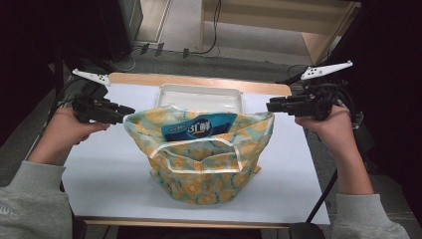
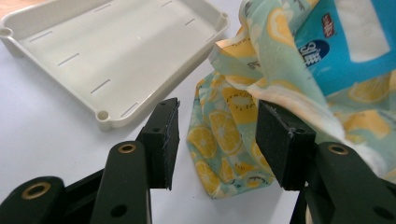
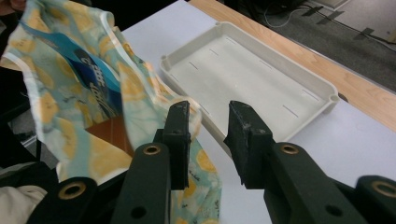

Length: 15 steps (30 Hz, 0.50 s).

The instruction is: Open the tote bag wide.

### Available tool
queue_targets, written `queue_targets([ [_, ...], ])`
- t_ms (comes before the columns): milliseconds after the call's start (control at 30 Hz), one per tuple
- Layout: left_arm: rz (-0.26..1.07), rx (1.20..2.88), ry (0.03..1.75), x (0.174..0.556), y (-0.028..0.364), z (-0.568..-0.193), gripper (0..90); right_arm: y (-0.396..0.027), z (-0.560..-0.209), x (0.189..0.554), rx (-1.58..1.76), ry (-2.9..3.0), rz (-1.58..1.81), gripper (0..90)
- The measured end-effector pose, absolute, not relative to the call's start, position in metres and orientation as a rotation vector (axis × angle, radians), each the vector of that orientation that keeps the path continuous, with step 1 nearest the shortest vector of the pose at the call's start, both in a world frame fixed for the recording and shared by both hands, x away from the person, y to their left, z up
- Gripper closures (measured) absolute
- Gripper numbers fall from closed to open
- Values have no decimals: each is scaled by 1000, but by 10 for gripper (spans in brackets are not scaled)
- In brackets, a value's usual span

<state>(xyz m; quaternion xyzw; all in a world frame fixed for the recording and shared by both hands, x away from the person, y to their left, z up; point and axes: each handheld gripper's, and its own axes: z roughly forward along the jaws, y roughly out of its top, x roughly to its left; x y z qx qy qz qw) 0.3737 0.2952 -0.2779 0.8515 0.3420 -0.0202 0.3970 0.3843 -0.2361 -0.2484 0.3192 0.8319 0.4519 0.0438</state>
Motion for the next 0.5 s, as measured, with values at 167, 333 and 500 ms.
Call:
queue_targets([
  [167,-5,2172,869,375,296,-265,484,-229,-237,383,950,2559,1389,710],
  [333,-5,2147,863,376,300,-252,481,-220,-233,380,915,2585,1383,696],
  [500,-1,2135,837,372,299,-242,477,-212,-233,374,874,2606,1384,669],
])
